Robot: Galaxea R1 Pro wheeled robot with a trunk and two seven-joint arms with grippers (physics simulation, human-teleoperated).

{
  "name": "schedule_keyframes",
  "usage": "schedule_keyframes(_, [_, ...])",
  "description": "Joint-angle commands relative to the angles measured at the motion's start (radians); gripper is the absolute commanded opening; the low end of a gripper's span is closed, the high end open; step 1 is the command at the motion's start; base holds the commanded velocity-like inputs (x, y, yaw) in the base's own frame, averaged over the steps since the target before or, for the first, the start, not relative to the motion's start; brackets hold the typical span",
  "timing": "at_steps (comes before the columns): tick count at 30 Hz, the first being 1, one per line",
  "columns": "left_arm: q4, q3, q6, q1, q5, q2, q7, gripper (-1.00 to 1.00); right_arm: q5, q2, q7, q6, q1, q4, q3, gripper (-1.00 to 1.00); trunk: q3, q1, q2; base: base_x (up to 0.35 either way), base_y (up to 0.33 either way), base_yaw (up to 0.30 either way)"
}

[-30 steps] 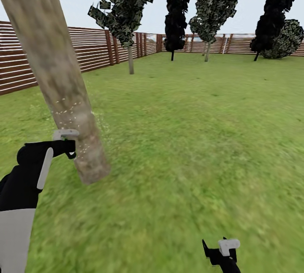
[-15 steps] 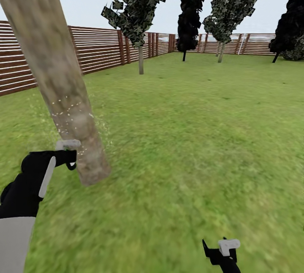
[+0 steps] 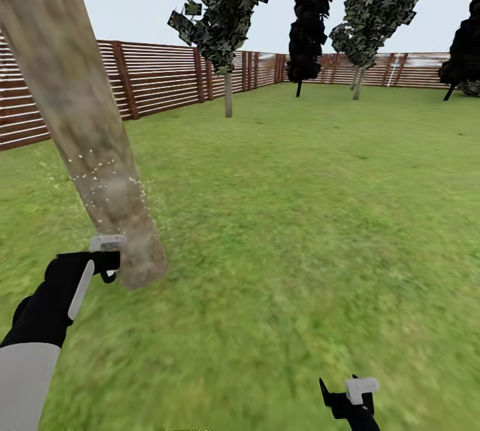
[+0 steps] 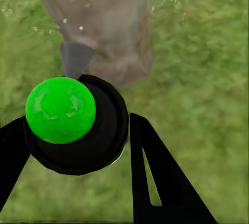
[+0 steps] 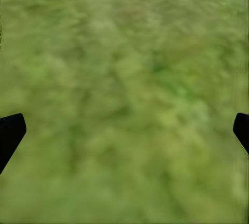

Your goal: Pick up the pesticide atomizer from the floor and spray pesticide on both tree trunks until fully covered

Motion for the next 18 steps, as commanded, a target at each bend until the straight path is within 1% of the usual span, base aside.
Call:
schedule_keyframes(1, [0.001,0.0,0.0,0.0,0.001,0.0,0.003,-1.0,0.0,0.0,0.0,0.0,0.0,0.0,0.0,1.0,0.0,0.0,0.0,0.0,-0.273,0.275])
schedule_keyframes(4, [0.001,0.002,0.0,0.0,0.001,-0.002,0.005,-1.0,0.0,0.0,0.0,0.0,0.0,0.0,0.0,1.0,0.0,0.0,0.0,0.0,-0.273,0.18])
schedule_keyframes(9, [0.013,0.007,0.0,0.0,-0.003,-0.001,0.007,-1.0,0.0,0.0,0.002,0.0,0.0,0.0,-0.001,1.0,0.0,0.0,0.0,0.0,-0.273,0.008])
schedule_keyframes(11, [0.019,0.007,-0.025,0.0,-0.004,-0.001,0.008,-1.0,0.0,0.0,0.002,0.0,0.0,0.0,0.0,1.0,0.0,0.0,0.0,0.0,-0.274,0.05])
schedule_keyframes(13, [0.021,0.006,-0.04,0.0,-0.004,-0.001,0.013,-1.0,0.0,0.0,0.002,0.0,0.0,0.0,0.0,1.0,0.0,0.0,0.0,0.0,-0.273,0.21])
schedule_keyframes(18, [0.021,0.006,-0.043,0.0,-0.005,-0.002,0.015,-1.0,0.0,0.0,0.002,0.0,0.0,0.0,0.0,1.0,0.0,0.0,0.0,0.023,-0.273,0.273])
